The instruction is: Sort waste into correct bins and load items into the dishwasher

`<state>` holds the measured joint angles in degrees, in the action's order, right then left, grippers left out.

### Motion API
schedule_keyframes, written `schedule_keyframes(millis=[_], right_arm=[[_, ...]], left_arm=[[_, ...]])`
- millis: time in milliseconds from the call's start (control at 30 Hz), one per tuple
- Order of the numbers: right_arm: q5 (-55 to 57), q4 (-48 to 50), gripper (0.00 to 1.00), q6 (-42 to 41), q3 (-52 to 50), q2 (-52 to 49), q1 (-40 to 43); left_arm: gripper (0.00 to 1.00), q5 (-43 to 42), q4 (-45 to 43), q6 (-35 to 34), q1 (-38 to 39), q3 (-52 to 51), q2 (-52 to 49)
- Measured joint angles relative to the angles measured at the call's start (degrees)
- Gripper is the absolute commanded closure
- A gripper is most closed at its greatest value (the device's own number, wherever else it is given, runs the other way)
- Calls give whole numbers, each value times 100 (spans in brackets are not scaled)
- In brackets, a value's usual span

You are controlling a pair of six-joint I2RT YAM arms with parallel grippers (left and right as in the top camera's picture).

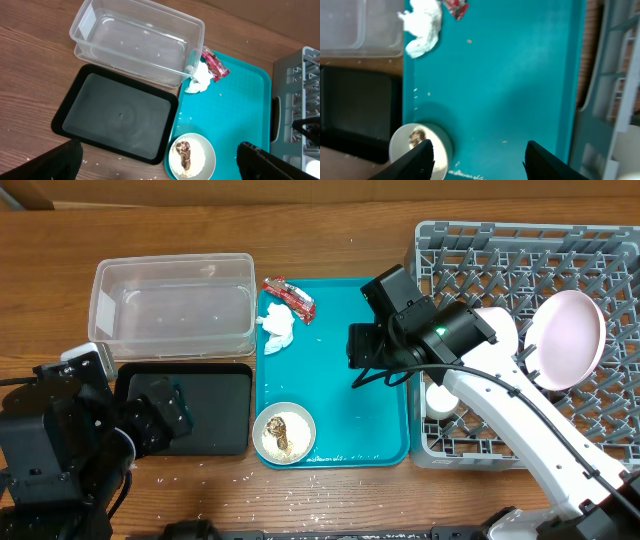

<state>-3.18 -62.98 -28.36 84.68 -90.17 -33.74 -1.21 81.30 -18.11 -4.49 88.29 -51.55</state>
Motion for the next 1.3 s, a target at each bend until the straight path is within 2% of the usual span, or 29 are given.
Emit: schedule_keyframes(millis=[33,67,100,400,567,733,967,1133,1300], right_arm=[[-76,-35,28,9,-2,0,0],[-127,-42,20,7,-4,0,-2],[-195,-48,0,2,-4,0,-2],[-1797,68,0,-205,-7,0,-7],[-1945,-4,0,-127,-7,0,90],[-1910,-173,0,297,-24,164,428],[-872,-210,0,713,-70,1694,601],[-282,1019,0,1565,-348,2750,704],[-98,2011,0,2116,-1755,3967,1410]], left_arm=[[0,2,0,0,0,0,0],[0,0,0,0,0,0,0],[0,0,0,2,0,0,0],[0,2,0,0,0,0,0],[0,0,-2,0,0,0,0],[0,2,0,2,0,0,0],[0,2,0,0,0,0,0],[0,0,0,0,0,0,0],[0,0,13,0,0,4,0]])
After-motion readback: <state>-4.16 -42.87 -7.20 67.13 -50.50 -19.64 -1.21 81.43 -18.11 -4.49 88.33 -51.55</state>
